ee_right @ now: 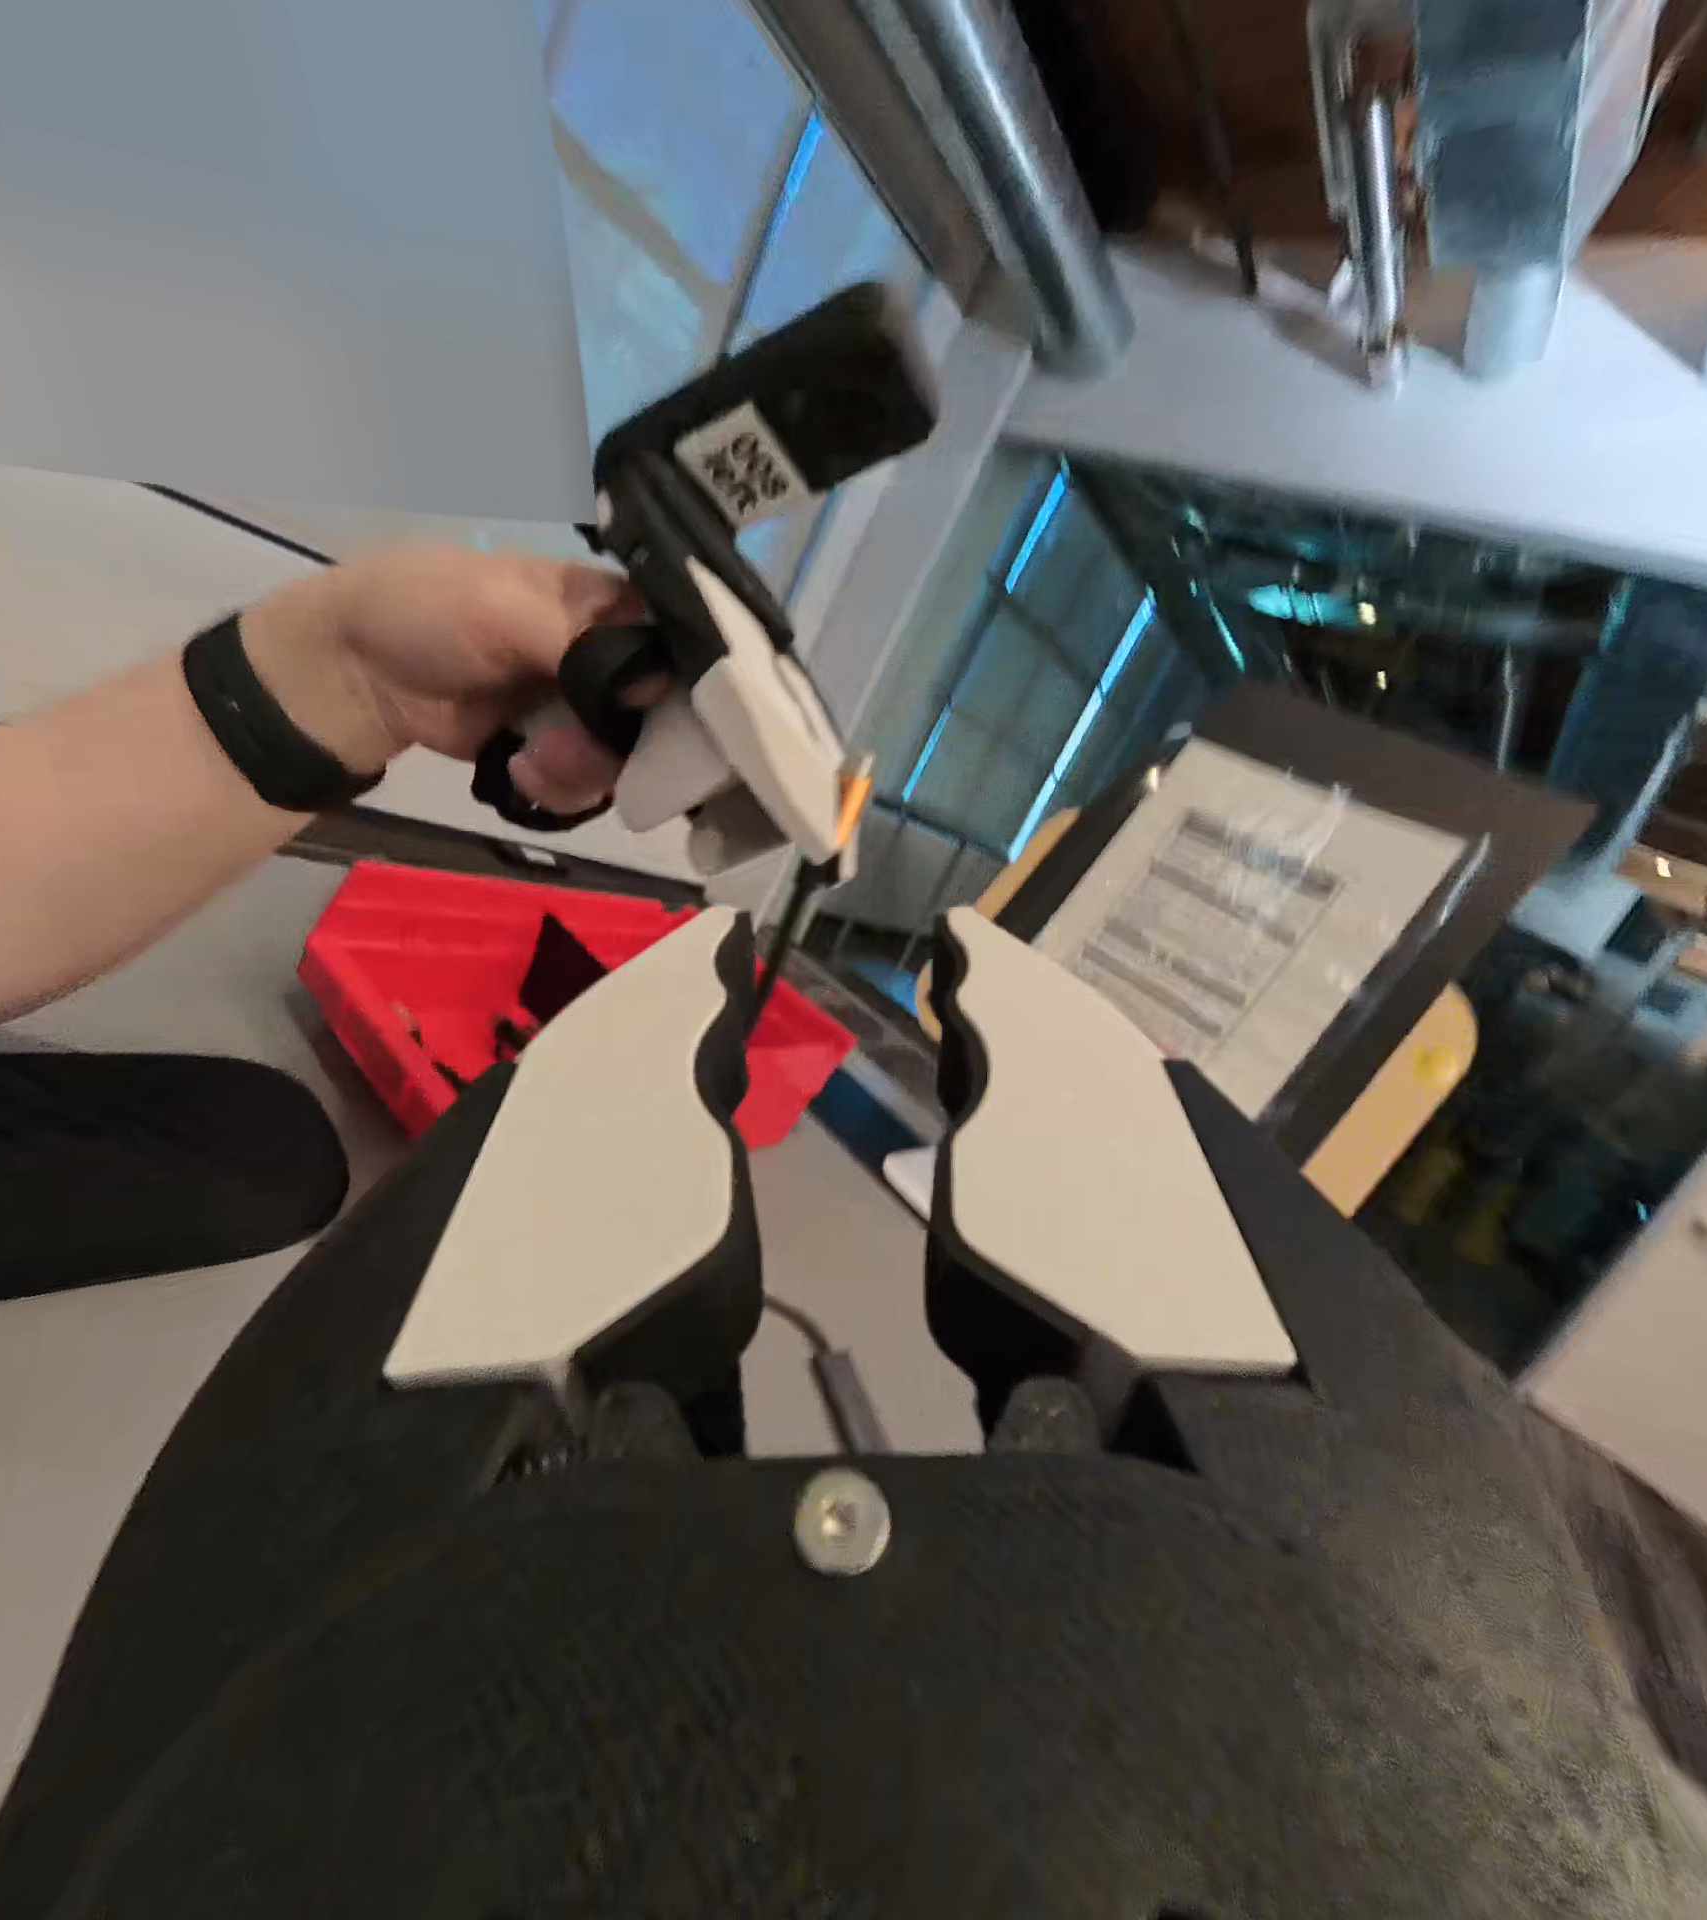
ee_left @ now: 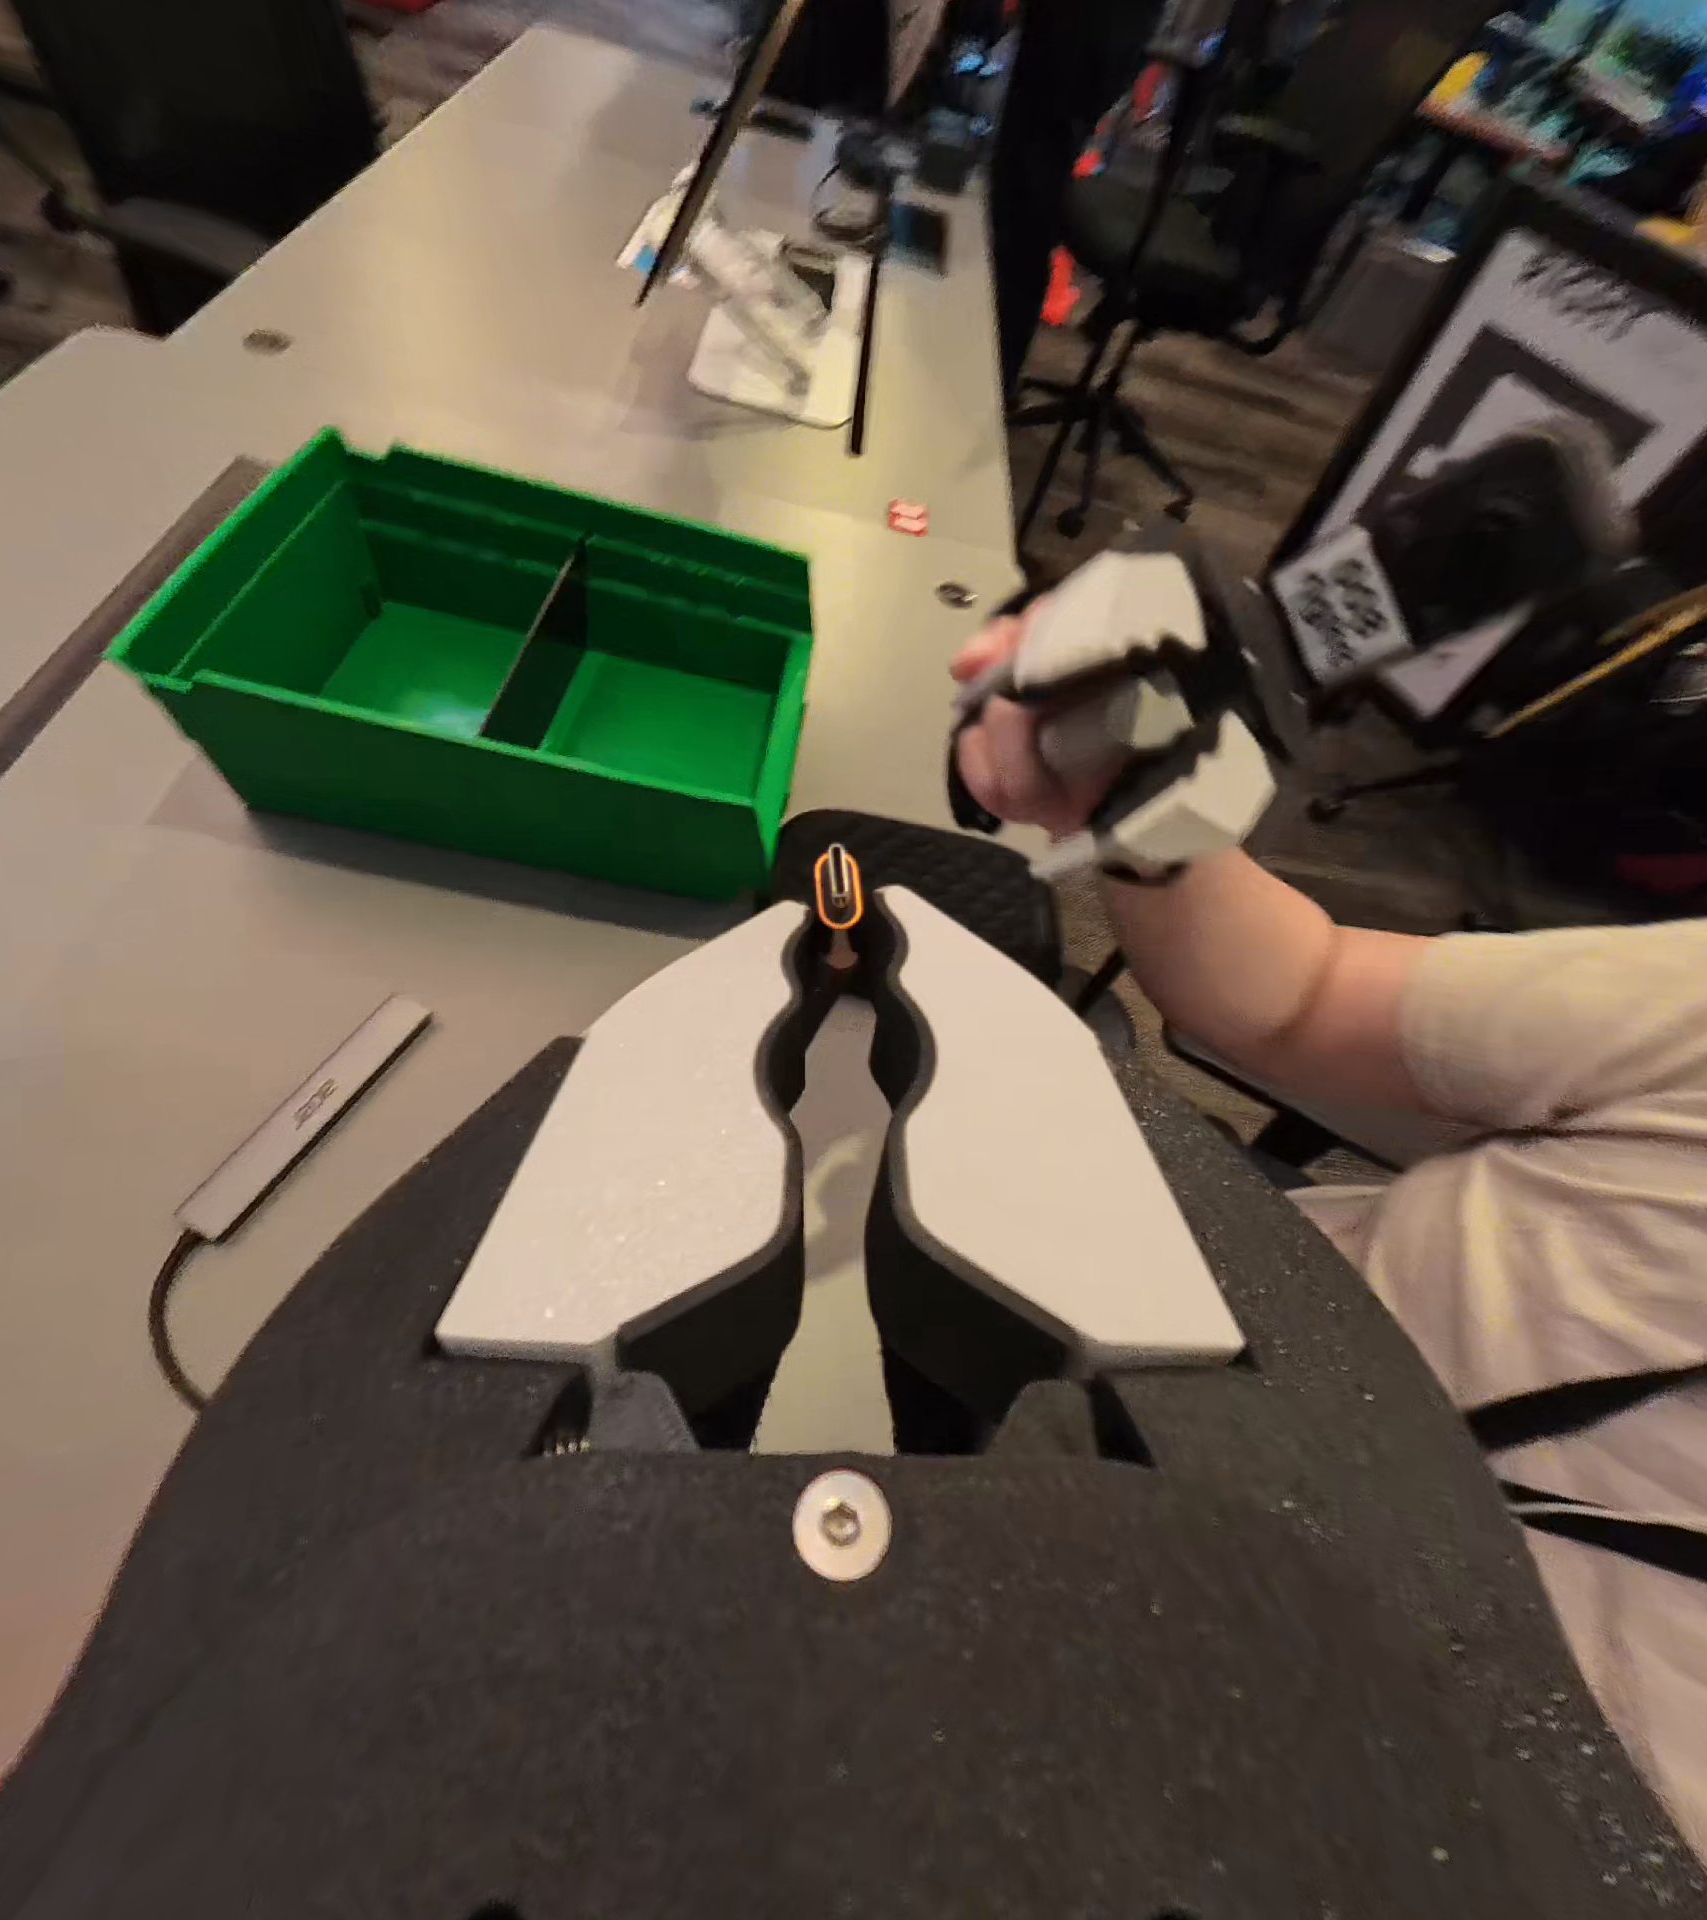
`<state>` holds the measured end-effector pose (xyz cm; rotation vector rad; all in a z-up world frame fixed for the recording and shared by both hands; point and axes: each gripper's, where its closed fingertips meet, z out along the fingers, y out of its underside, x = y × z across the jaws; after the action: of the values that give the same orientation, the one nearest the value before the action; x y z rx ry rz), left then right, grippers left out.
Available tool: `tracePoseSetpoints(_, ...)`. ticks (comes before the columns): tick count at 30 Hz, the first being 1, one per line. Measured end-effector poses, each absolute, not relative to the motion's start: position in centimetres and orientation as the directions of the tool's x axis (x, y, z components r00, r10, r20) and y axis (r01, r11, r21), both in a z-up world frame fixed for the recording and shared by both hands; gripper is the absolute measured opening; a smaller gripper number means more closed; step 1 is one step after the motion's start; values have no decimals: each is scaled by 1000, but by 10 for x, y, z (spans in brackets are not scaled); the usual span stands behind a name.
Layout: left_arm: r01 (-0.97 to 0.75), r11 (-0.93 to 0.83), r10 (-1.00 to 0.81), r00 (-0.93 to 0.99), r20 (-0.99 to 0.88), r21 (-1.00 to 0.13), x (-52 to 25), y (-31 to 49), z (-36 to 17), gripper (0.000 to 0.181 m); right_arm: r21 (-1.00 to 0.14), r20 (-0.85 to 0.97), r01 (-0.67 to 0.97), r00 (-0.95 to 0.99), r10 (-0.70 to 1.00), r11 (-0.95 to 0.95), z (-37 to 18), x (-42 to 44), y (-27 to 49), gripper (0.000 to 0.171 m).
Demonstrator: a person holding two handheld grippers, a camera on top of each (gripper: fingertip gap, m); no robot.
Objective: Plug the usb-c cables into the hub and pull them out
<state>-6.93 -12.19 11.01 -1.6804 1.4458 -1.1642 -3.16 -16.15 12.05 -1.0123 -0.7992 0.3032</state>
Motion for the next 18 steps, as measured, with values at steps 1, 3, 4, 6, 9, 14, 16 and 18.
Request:
tracePoseSetpoints(1,-403,-196,-974,-24,225,-894,-73,-127,120,7,-824,481,126,671,564,552,134,-24,-162,35)
tracePoseSetpoints(3,-338,-195,-965,-101,242,-921,-78,-137,144,7,-775,520,164,714,469,610,161,-1,-146,36)
tracePoseSetpoints(4,-297,-206,-954,-151,259,-932,-80,-143,156,7,-746,535,187,741,406,640,171,8,-134,36)
tracePoseSetpoints(6,-201,-240,-921,-262,288,-950,-81,-156,181,6,-677,580,241,756,302,695,178,11,-110,40)
tracePoseSetpoints(9,-87,-287,-883,-364,298,-954,-80,-162,205,6,-556,698,350,689,195,754,160,-24,-80,51)
tracePoseSetpoints(14,43,-378,-852,-406,330,-925,-85,-142,215,6,-416,698,213,697,161,884,163,-92,-97,50)
tracePoseSetpoints(16,97,-407,-861,-374,346,-908,-90,-125,211,6,-392,581,120,801,144,912,187,-85,-112,45)
tracePoseSetpoints(18,134,-441,-849,-384,364,-887,-97,-113,211,6,-398,509,45,842,180,916,203,-81,-119,41)
